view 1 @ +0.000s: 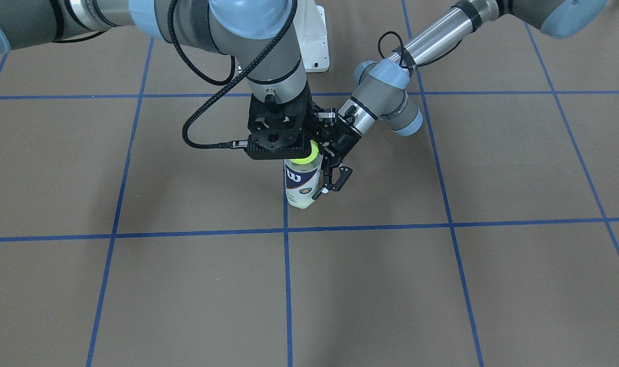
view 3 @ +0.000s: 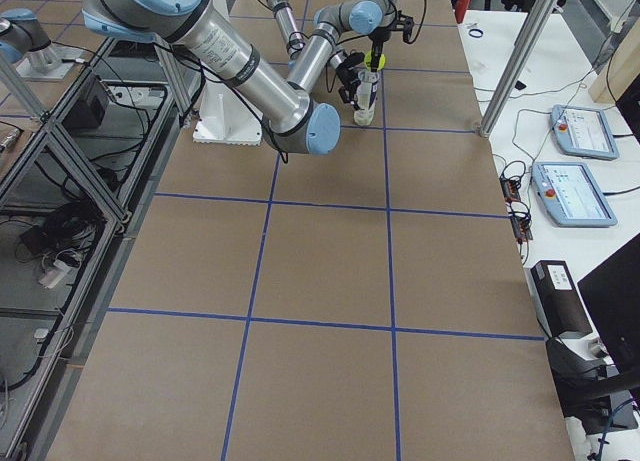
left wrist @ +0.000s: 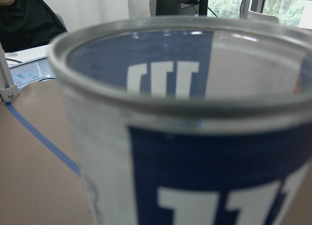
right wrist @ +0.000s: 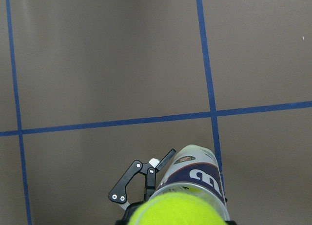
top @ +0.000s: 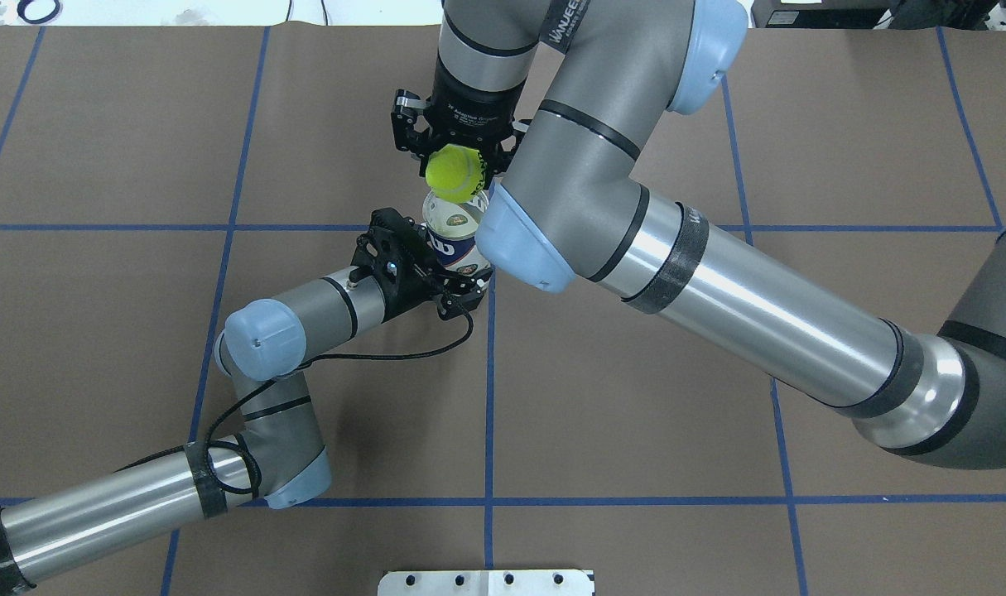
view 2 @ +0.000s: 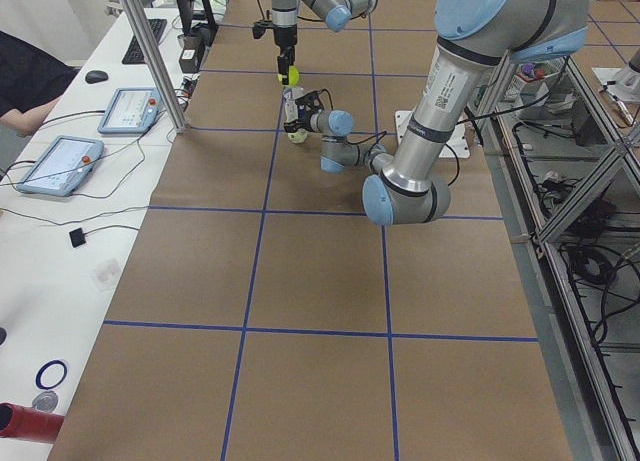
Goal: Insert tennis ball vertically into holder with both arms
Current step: 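Lower the ball into the can's top and open the right gripper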
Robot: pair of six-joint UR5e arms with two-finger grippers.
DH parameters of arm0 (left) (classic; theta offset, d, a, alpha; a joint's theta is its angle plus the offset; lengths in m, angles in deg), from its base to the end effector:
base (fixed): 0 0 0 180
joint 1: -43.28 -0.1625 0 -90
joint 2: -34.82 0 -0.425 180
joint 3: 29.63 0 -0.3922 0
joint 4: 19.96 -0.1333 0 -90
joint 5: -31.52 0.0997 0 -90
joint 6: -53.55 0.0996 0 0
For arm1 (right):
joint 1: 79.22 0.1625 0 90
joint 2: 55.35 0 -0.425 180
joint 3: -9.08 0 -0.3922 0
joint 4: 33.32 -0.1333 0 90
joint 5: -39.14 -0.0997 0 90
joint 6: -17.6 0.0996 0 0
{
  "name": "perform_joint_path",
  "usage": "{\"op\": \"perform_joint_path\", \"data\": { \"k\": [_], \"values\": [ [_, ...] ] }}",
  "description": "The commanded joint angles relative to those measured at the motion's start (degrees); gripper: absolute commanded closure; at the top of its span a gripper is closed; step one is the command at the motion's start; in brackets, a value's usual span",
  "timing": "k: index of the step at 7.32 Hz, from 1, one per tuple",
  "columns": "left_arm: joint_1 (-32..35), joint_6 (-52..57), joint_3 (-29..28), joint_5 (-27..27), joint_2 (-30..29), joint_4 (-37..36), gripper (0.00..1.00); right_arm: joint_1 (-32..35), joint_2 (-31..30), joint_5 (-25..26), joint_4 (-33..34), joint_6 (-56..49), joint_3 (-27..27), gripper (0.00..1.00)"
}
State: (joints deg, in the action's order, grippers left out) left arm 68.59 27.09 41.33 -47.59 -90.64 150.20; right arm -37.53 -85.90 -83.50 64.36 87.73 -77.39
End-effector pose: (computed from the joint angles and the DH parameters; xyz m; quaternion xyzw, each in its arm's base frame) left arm 0.5755 -0.4404 0.2876 0.5653 0.4865 0.1500 0.6490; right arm -0.4808 -0.5348 0.0352 -0.0196 -0.4682 0.0530 0.8818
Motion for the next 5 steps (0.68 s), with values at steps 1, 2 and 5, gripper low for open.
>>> {"op": "perform_joint_path", "data": {
  "k": [1,2,5],
  "values": [
    [0.0,0.0,0.0,0.0,0.0,0.0,0.01,-0.9,-0.5,0.1,0.1,0.0,-0.3,1.00],
    [0.1,0.0,0.1,0.0,0.1,0.0,0.01,-1.3,-0.6,0.2,0.1,0.0,-0.2,0.86],
    [0.1,0.0,0.0,0.0,0.5,0.0,0.01,-1.3,-2.0,0.7,0.0,0.0,-2.0,0.01]
  ]
}}
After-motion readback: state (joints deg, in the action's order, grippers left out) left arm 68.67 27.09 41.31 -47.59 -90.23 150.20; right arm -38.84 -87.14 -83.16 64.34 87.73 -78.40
